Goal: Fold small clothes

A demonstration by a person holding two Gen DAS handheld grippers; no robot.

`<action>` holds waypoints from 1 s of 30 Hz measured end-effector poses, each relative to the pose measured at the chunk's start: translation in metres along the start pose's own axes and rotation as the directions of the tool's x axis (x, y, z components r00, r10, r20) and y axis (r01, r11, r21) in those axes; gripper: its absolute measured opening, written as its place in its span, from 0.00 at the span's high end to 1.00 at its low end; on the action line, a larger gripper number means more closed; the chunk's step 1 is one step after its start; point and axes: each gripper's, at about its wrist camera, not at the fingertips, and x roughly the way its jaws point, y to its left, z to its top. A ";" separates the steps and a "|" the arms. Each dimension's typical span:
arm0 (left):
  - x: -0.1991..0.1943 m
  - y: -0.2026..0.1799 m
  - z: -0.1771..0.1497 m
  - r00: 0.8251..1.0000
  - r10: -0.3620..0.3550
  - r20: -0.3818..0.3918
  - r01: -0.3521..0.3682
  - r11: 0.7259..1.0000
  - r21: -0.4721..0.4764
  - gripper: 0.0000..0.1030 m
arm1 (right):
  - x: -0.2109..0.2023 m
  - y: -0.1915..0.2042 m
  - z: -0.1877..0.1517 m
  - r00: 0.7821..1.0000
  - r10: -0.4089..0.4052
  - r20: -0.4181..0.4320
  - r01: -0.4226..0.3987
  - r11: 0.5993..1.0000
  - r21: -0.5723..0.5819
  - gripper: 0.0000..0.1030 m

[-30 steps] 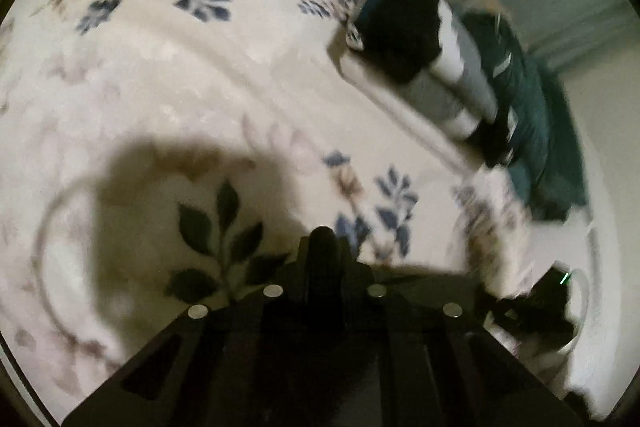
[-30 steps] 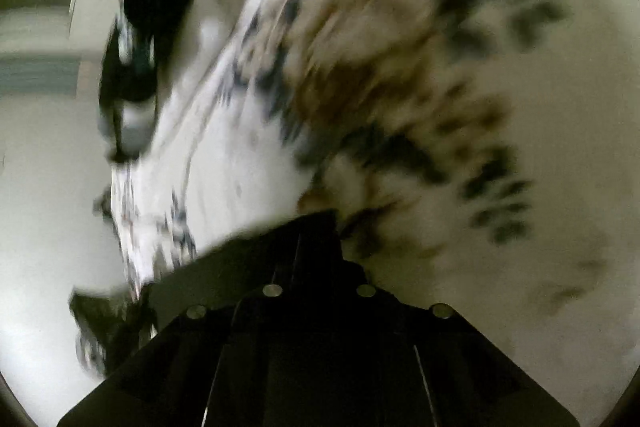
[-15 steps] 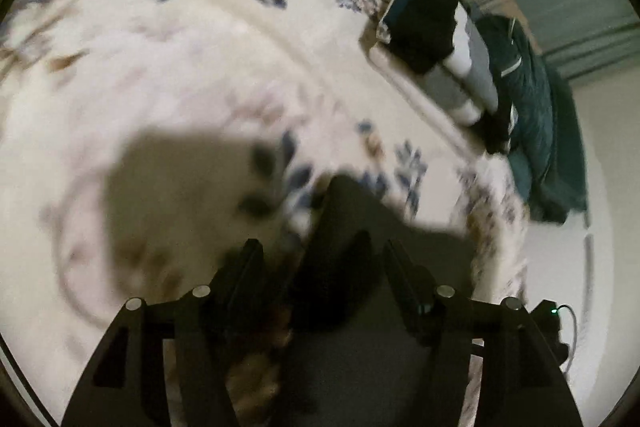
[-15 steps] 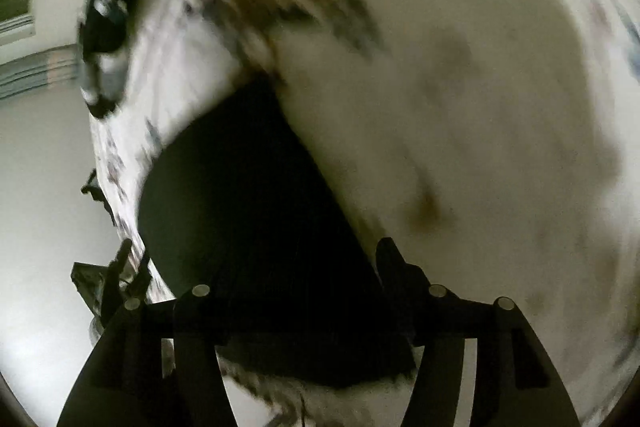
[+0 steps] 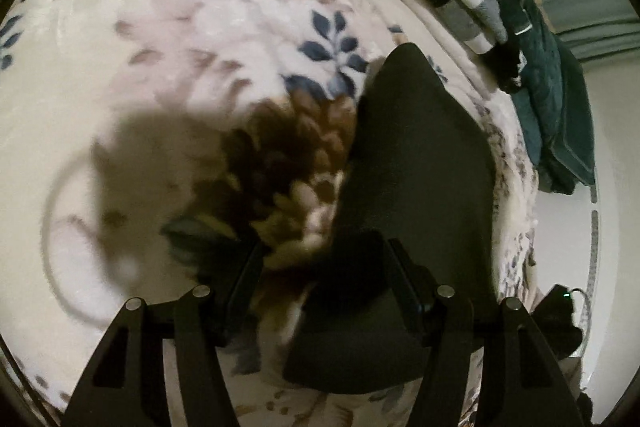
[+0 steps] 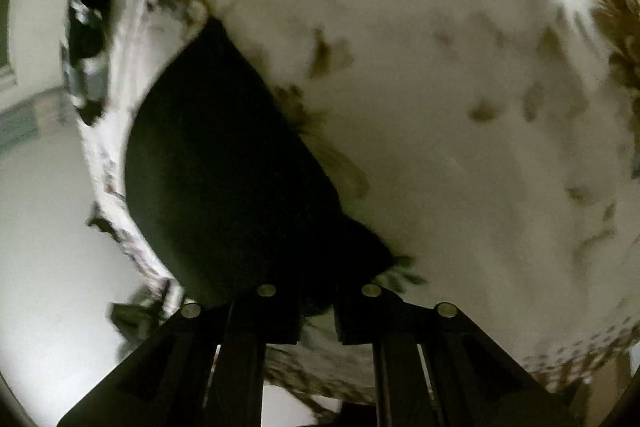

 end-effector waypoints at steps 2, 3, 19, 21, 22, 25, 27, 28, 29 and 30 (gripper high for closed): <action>0.003 -0.004 0.003 1.000 -0.013 -0.003 0.013 1.000 0.004 0.42 | 0.010 -0.005 0.004 0.999 -0.037 -0.017 0.037 0.999 0.000 0.89; 0.004 -0.007 0.004 1.000 -0.014 -0.004 0.014 1.000 0.005 0.42 | 0.014 -0.007 0.005 0.998 -0.055 -0.014 0.055 0.999 0.000 0.90; 0.053 -0.042 0.121 0.996 -0.075 0.058 0.070 0.995 0.072 0.41 | -0.024 0.087 0.105 0.989 -0.017 0.146 0.066 0.939 -0.337 0.43; 0.067 -0.048 0.133 0.997 -0.070 0.027 0.068 0.995 0.077 0.41 | -0.014 0.115 0.128 0.991 -0.007 0.133 0.056 0.928 -0.369 0.43; 0.070 -0.050 0.135 0.997 -0.071 0.022 0.069 0.994 0.084 0.41 | -0.006 0.133 0.137 0.995 0.009 0.099 0.032 0.915 -0.403 0.43; 0.071 -0.062 0.135 0.997 -0.070 0.023 0.066 0.988 0.142 0.43 | 0.017 0.180 0.139 1.000 0.025 0.018 -0.012 0.859 -0.511 0.43; 0.069 -0.071 0.131 0.996 -0.071 0.046 0.060 0.977 0.202 0.73 | 0.034 0.217 0.130 0.999 0.006 -0.039 -0.029 0.786 -0.617 0.43; 0.070 -0.073 0.130 0.997 -0.063 0.045 0.052 0.975 0.218 0.89 | 0.039 0.228 0.124 0.999 -0.004 -0.048 -0.028 0.754 -0.656 0.43; 0.072 -0.074 0.129 0.998 -0.041 0.049 0.028 0.973 0.230 0.89 | 0.049 0.244 0.120 0.998 -0.016 -0.060 -0.031 0.717 -0.697 0.43; 0.071 -0.075 0.128 0.997 -0.042 0.059 0.027 0.971 0.237 0.92 | 0.055 0.253 0.110 0.996 -0.044 -0.075 -0.026 0.675 -0.737 0.43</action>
